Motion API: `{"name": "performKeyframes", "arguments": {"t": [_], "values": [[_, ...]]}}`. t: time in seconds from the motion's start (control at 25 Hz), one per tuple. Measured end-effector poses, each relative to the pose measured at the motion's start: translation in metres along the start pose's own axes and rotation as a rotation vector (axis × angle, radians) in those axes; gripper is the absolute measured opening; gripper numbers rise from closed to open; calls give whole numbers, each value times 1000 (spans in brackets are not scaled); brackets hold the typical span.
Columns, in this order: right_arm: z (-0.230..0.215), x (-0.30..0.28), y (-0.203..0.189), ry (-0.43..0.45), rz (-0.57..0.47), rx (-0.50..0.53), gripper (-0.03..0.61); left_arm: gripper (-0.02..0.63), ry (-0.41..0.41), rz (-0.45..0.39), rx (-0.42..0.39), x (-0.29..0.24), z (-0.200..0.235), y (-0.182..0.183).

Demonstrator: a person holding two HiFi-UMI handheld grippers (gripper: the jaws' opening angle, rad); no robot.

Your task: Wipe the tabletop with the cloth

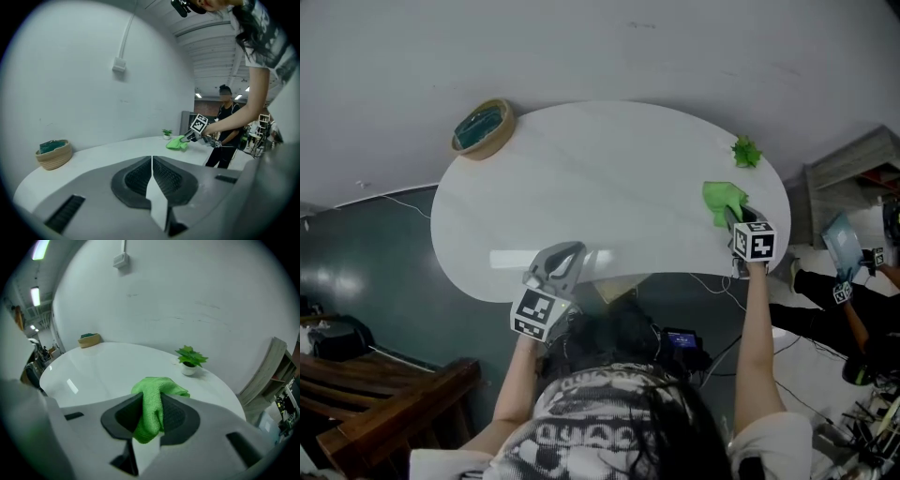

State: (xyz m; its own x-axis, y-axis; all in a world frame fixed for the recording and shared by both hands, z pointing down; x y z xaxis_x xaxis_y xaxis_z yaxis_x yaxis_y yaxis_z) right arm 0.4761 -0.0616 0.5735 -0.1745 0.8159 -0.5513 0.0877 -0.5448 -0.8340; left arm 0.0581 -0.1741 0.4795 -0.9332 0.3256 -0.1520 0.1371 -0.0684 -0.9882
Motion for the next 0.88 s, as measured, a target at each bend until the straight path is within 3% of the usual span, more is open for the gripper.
{"name": "performKeyframes", "arguments": {"t": [0.36, 0.88], "values": [[180, -19, 41, 170, -64, 62, 95, 9, 99, -22, 23, 116, 49, -17], [487, -29, 48, 548, -106, 123, 95, 9, 269, -7, 37, 286, 92, -51]]}}
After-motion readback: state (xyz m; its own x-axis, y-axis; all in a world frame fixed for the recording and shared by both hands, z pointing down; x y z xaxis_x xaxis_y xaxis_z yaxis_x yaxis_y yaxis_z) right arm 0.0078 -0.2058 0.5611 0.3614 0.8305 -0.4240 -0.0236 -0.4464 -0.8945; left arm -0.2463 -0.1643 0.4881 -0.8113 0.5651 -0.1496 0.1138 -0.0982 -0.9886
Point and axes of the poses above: the fingertips, and each gripper's own axes: x backward along the fingers, z to its left, y out of its top, the point moved 6 cm from there along x, backward along the fingers, and after that the axes turned 14 degrees about -z, right-handed, at the moved point
